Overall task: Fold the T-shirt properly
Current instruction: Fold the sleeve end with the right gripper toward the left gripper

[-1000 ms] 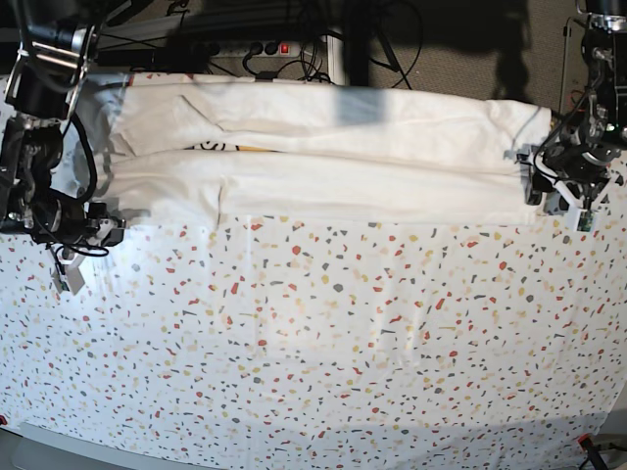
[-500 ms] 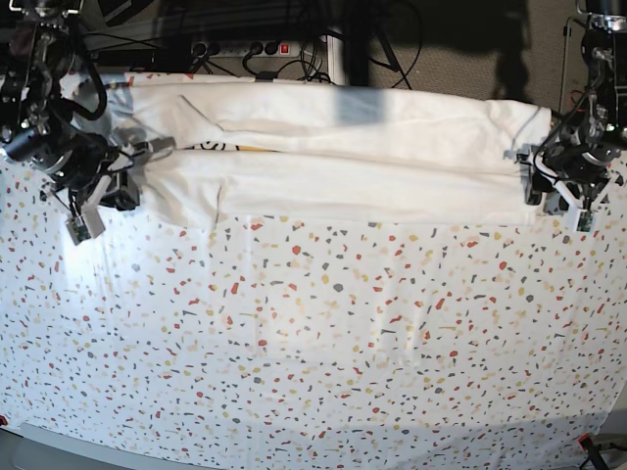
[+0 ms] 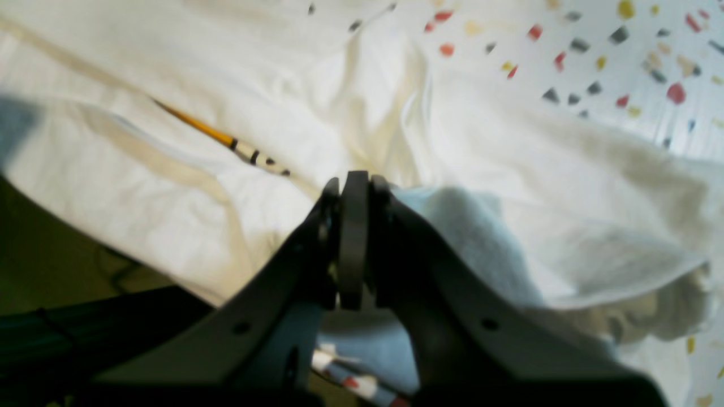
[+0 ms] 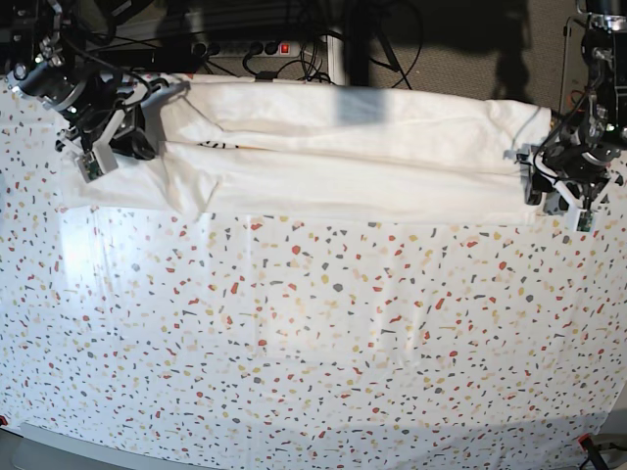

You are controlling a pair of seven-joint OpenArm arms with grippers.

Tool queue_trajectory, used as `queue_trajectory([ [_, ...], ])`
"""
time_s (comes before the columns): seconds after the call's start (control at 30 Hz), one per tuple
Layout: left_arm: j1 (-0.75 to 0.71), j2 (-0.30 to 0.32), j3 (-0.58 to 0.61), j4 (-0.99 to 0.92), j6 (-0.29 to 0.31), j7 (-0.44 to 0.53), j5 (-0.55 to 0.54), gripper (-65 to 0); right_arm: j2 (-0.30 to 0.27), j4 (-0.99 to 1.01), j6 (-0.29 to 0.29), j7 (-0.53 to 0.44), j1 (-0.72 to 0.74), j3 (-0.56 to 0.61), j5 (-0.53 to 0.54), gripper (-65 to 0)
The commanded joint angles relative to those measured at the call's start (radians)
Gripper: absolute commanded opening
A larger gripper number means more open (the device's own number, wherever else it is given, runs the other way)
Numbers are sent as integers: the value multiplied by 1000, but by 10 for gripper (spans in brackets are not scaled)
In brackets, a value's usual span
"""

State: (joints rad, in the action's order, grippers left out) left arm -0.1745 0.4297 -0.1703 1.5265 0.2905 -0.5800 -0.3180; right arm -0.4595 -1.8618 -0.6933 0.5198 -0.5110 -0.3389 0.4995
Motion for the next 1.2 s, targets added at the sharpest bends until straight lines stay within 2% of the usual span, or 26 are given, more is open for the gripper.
queue_trajectory([
  [0.0,11,16,-9,19,-3,19,-6,-305,-14,-20,-5,-39,-11,-7,10,-650],
  [0.17,11,16,-8,19,-3,19,-37,-305,-14,-20,-5,-96,-47,13,10,-650],
  [0.33,11,17,-8,19,-3,19,-50,-305,-14,-20,-5,-95,-46,121,4,-650],
  [0.5,11,17,-8,19,-3,19,-50,-304,-14,-20,-5,-116,-43,259,-100,-650],
  [0.63,11,17,-8,19,-3,19,-50,-305,-14,-20,-5,-113,-43,310,-130,-650],
  [0.8,11,17,-8,19,-3,19,-50,-305,-14,-20,-5,-103,-43,306,-130,-650],
  [0.93,11,17,-8,19,-3,19,-50,-305,-14,-20,-5,-104,-31,293,-130,-530],
  [1.07,11,17,-8,19,-3,18,-50,-305,-14,-20,29,-101,-16,222,-127,-528],
  [1.17,11,17,-8,19,-3,18,-50,-305,-14,-20,28,-100,-16,137,-66,-528],
])
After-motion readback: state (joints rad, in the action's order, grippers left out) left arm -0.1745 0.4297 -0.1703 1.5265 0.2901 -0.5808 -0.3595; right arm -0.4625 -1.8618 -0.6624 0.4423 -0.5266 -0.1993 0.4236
